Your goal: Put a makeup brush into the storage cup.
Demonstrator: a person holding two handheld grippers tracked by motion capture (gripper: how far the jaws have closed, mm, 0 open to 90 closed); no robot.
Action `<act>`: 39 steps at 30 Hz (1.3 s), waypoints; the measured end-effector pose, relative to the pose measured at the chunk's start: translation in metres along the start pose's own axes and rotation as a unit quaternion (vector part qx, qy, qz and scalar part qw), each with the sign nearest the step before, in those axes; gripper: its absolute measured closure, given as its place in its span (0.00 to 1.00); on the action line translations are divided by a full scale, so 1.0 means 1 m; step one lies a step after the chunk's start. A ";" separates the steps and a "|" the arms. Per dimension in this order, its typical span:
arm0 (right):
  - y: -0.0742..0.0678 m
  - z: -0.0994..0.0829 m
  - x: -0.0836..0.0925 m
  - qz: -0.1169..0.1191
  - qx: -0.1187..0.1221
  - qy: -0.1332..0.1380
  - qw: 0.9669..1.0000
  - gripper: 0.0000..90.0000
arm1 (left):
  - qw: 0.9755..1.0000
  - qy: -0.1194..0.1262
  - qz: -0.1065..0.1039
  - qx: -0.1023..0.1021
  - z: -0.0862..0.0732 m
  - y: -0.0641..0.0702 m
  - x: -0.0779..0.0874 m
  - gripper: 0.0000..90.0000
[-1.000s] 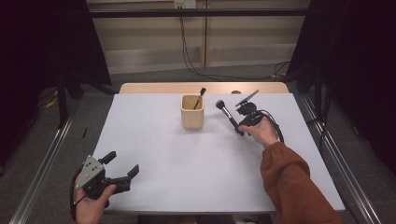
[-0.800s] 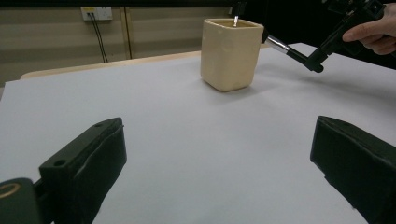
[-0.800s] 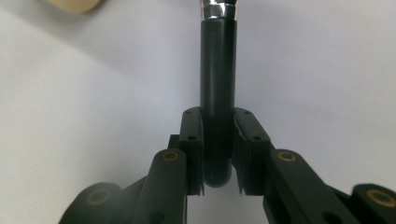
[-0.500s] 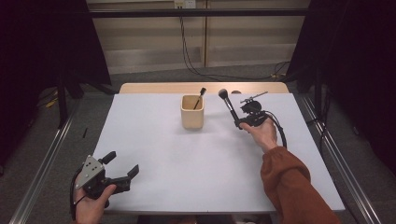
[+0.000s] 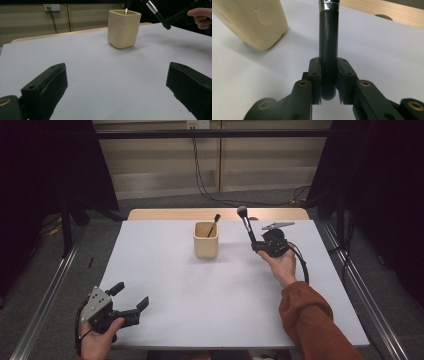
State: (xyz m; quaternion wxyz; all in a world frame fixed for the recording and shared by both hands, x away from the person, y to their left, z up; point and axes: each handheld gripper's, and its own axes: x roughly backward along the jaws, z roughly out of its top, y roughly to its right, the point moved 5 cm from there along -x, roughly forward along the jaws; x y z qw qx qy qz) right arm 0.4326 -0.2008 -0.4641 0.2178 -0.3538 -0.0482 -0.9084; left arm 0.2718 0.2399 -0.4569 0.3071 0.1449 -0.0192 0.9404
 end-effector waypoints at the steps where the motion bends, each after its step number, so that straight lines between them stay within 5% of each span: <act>1: -0.001 0.001 0.001 0.000 0.000 0.005 1.000 0.84 | 1.000 -0.001 0.000 0.000 0.000 0.000 0.000 0.04; 13: -0.004 0.004 0.007 0.023 -0.009 0.082 0.996 0.84 | 1.000 0.001 0.002 0.000 0.000 -0.001 0.001 0.04; 23: -0.005 0.004 0.018 0.057 -0.023 0.139 0.988 0.84 | 1.000 0.009 -0.006 -0.006 0.003 0.000 0.002 0.04; 39: -0.020 -0.009 0.045 0.105 0.003 0.150 0.983 0.84 | 1.000 0.013 -0.001 -0.002 0.006 -0.001 0.002 0.04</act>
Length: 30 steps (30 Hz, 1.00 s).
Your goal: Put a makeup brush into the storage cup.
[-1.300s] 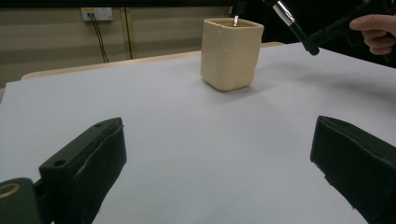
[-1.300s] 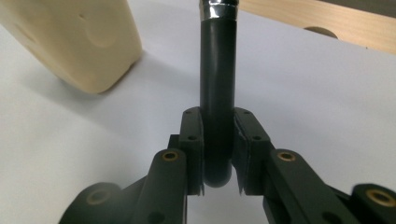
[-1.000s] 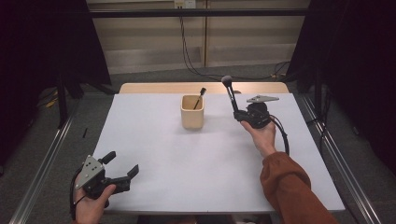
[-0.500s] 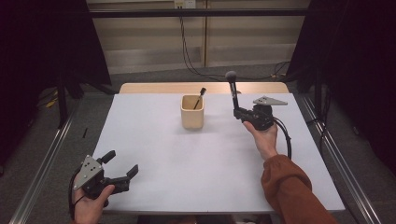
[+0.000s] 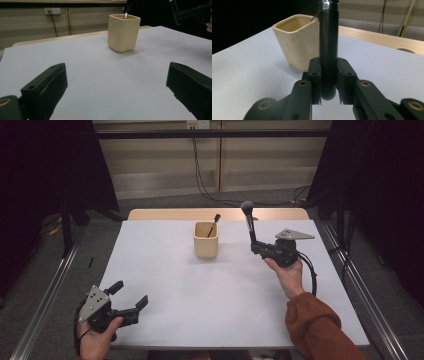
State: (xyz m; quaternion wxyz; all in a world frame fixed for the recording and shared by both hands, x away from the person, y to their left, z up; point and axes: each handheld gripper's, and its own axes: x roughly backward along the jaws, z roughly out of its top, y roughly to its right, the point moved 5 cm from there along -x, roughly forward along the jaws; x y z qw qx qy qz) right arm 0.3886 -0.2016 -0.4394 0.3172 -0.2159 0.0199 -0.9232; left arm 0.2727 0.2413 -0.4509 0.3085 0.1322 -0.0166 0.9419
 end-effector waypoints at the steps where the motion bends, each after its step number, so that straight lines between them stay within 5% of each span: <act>1: -0.002 0.000 0.002 0.004 0.003 0.002 1.000 0.84 | 1.000 0.003 0.001 0.003 0.000 0.000 0.000 0.04; 17: -0.032 -0.012 0.023 0.054 0.020 -0.001 0.998 0.84 | 1.000 -0.001 -0.010 0.002 0.003 0.006 -0.007 0.04; 30: -0.056 -0.023 0.018 0.092 0.037 -0.006 0.995 0.84 | 1.000 0.000 -0.010 0.007 0.005 0.008 -0.011 0.04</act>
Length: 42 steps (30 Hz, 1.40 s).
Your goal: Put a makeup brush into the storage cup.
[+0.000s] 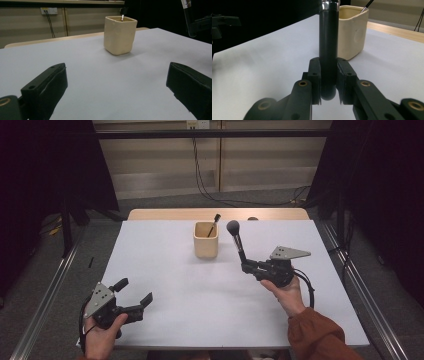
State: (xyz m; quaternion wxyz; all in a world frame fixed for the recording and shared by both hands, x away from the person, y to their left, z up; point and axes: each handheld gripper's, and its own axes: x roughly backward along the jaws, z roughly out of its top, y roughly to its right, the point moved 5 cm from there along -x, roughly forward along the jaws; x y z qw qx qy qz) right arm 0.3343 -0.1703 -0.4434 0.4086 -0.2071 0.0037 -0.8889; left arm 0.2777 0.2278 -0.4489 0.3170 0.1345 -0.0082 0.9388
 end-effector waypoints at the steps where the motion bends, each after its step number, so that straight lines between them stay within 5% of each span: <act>1: -0.001 -0.001 0.000 0.002 0.001 0.000 1.000 0.84 | 1.000 0.000 0.000 -0.001 0.001 0.001 0.000 0.04; 20: -0.022 -0.004 -0.009 0.033 0.022 -0.005 0.999 0.84 | 0.999 0.006 -0.040 -0.022 0.017 0.026 -0.021 0.04; 27: -0.029 -0.005 -0.012 0.045 0.026 -0.007 0.999 0.84 | 0.997 0.003 -0.076 -0.012 0.026 0.041 -0.039 0.05; 36: -0.032 -0.007 -0.014 0.050 0.026 -0.010 0.998 0.84 | 0.995 0.002 -0.078 -0.060 0.037 0.057 -0.062 0.05; 42: -0.035 -0.007 -0.015 0.054 0.028 -0.009 0.998 0.84 | 0.993 0.003 -0.097 -0.062 0.042 0.068 -0.077 0.05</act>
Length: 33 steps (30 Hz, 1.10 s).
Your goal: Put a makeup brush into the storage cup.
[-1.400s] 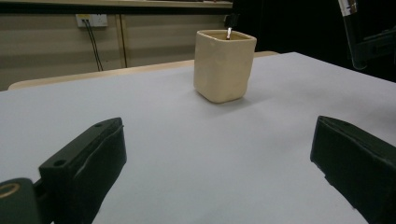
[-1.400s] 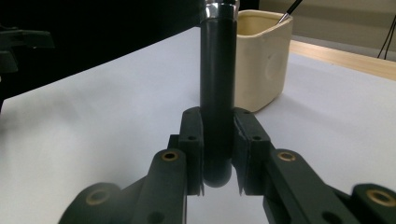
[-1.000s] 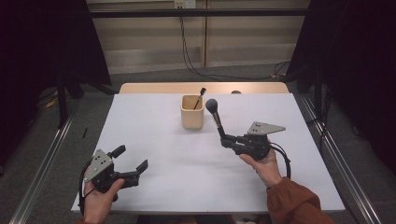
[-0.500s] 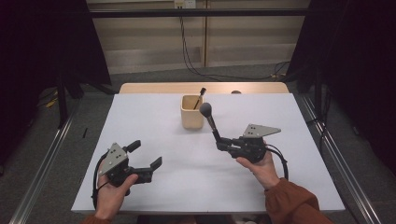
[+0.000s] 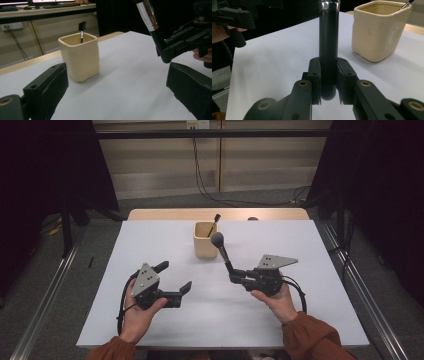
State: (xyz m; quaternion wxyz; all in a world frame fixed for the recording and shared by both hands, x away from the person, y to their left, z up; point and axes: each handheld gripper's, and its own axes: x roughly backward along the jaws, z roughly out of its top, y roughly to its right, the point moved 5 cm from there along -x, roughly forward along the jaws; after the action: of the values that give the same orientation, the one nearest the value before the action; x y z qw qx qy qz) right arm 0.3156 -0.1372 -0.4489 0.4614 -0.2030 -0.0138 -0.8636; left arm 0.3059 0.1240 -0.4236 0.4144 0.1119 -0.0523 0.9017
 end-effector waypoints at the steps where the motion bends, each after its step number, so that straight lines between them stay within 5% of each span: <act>1: -0.001 0.000 0.000 0.001 0.000 0.000 1.000 0.84 | 1.000 0.000 -0.001 0.000 0.001 0.001 -0.002 0.05; 21: -0.011 0.001 -0.008 0.017 0.003 -0.001 1.000 0.84 | 0.997 -0.007 -0.073 0.008 0.016 0.033 -0.047 0.04; 28: -0.011 0.000 -0.008 0.018 0.002 0.000 1.000 0.84 | 0.997 -0.003 -0.081 0.007 0.027 0.046 -0.065 0.09; 33: -0.010 0.000 -0.007 0.018 0.002 0.002 1.000 0.84 | 0.997 -0.001 -0.073 0.009 0.031 0.045 -0.073 0.21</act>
State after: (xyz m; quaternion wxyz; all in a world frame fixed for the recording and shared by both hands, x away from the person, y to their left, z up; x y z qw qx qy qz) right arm 0.3105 -0.1258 -0.4502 0.4772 -0.2006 -0.0113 -0.8555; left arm 0.3230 0.0349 -0.4117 0.4779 0.1202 -0.0367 0.8694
